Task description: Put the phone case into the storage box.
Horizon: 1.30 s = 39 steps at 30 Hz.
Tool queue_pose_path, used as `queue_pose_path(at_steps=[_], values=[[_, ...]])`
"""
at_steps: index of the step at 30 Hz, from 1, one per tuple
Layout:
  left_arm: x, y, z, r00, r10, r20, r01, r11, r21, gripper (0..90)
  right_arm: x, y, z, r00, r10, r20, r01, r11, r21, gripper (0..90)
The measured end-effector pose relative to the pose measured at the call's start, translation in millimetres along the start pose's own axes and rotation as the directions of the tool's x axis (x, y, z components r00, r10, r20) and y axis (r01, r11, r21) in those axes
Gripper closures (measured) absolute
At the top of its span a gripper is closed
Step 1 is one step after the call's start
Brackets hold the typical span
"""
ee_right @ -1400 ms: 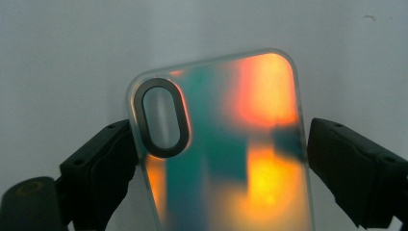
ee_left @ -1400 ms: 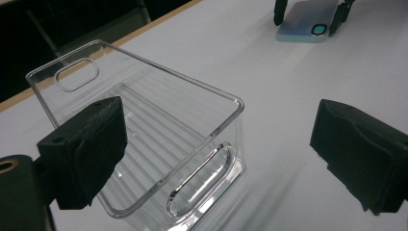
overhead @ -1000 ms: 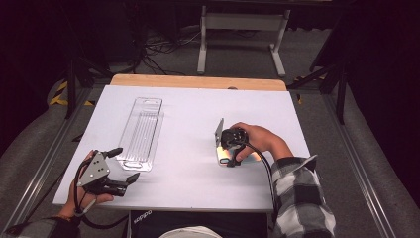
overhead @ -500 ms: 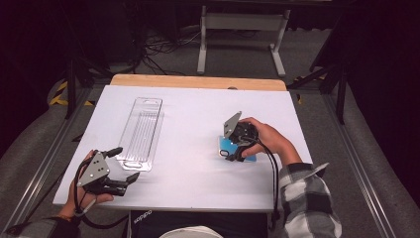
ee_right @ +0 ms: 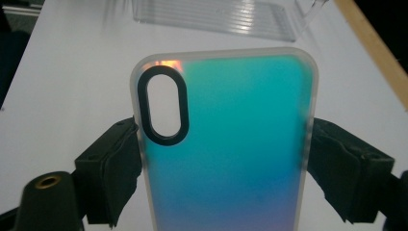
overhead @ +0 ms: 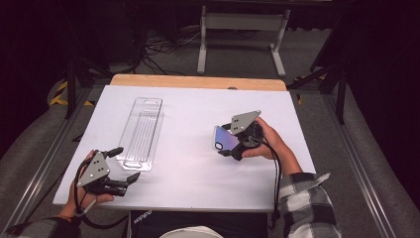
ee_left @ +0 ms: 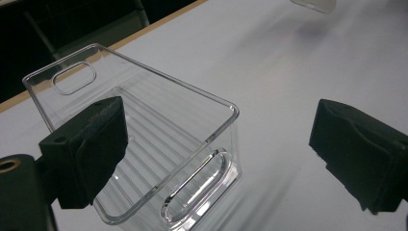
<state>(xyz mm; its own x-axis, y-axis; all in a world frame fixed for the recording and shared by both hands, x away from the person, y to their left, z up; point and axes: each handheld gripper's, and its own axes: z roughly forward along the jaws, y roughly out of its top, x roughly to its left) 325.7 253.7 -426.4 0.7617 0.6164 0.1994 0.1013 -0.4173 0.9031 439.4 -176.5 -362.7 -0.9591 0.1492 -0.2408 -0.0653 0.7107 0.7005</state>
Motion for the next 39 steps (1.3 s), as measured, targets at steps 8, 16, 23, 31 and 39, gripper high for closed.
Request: queue_pose_path(at_steps=[8,16,23,31,39], values=[[-0.5,0.5,0.6,1.0,-0.005,0.003,0.005,1.0,0.001,7.0,10.6,11.9,0.1,0.995,0.04,0.092,-0.031,0.995,-0.09,17.1],[-2.0,1.6,1.2,1.0,-0.006,0.002,0.006,1.0,-0.001,7.2,19.7,21.3,2.9,0.9897,0.057,0.131,-0.041,0.992,-0.116,17.1],[-3.4,5.1,2.8,1.0,-0.004,-0.009,0.004,0.9999,-0.011,9.6,22.5,25.9,-0.5,0.9589,0.173,0.225,-0.12,0.966,-0.227,17.1],[-5.6,8.6,5.5,0.9998,-0.004,-0.018,0.004,0.9999,-0.013,11.2,28.9,31.6,-3.7,0.9258,0.238,0.294,-0.148,0.943,-0.297,17.1],[-6.1,10.9,6.4,0.9998,0.007,-0.018,-0.007,0.9999,-0.012,11.3,33.3,34.6,3.7,0.9108,0.267,0.315,-0.169,0.937,-0.307,17.1]])
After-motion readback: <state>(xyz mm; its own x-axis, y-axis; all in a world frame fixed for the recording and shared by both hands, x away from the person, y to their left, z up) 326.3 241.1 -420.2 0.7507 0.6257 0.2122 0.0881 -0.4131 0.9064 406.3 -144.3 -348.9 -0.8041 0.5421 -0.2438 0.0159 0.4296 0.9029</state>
